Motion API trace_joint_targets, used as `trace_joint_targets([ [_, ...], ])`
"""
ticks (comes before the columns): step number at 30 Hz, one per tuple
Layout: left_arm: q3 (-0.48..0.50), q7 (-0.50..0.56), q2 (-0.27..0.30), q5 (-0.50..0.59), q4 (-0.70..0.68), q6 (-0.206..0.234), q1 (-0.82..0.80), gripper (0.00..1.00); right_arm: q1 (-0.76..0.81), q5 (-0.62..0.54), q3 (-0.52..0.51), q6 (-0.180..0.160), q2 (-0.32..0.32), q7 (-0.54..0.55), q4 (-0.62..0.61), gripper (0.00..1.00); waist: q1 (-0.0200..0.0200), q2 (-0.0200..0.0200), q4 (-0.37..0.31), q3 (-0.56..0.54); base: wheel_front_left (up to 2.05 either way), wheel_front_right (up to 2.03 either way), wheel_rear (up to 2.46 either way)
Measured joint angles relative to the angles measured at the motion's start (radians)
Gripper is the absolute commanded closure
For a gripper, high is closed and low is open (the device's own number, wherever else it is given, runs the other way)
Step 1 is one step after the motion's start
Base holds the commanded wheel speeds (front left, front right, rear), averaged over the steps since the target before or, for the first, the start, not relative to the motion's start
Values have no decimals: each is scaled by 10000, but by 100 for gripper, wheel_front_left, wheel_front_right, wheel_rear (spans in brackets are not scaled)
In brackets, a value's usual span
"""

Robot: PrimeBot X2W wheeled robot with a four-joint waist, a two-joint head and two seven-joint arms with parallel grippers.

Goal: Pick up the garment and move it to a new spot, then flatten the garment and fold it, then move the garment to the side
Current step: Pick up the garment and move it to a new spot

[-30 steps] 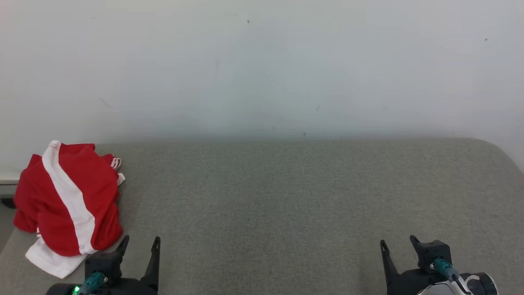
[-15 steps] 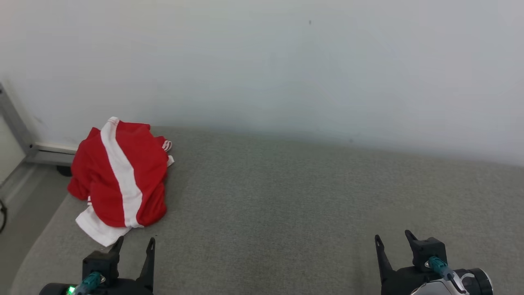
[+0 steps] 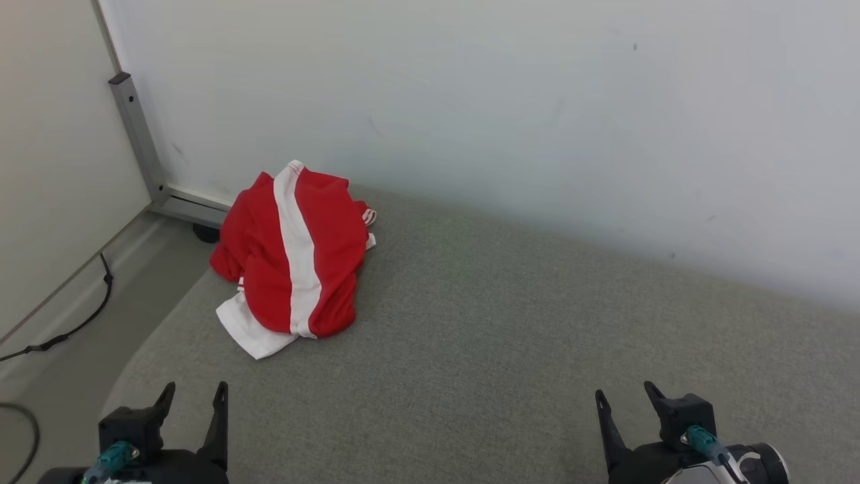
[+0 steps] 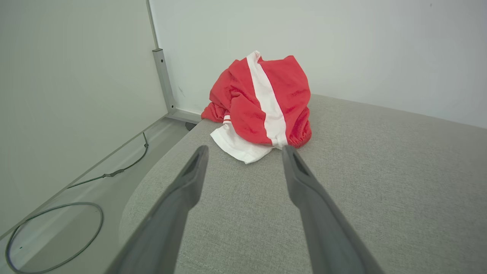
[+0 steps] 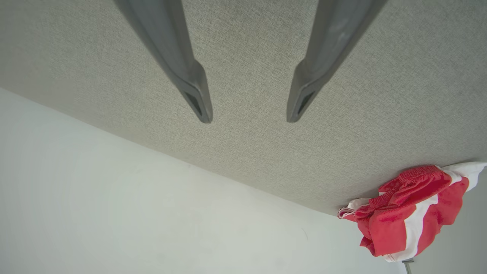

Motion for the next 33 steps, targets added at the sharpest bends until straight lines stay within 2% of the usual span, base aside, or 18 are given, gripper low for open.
trace_joint_targets([
  [6,-96,178,-50,-63,46,-17,72,0,-118,0,38,0,15,-4,-27,0,0,1,190,100,0,0,0],
  [10,130,499,-472,-673,318,-25,-332,0,-94,0,90,0,15,0,-339,0,0,0,185,203,0,0,0],
  [20,63,1588,-523,-924,1446,-800,-2364,0,-140,-113,378,27,-86,322,-1089,0,0,0,-129,819,0,0,0],
  [25,23,2173,-533,-1070,2178,-1218,-3418,0,-152,-228,533,240,-410,529,-1636,0,1,1,-467,1373,0,0,0],
  [33,10,3212,-606,-1292,3319,-1327,-4528,0,-557,-566,834,635,-729,922,-2548,0,1,1,-1156,2393,0,0,0],
])
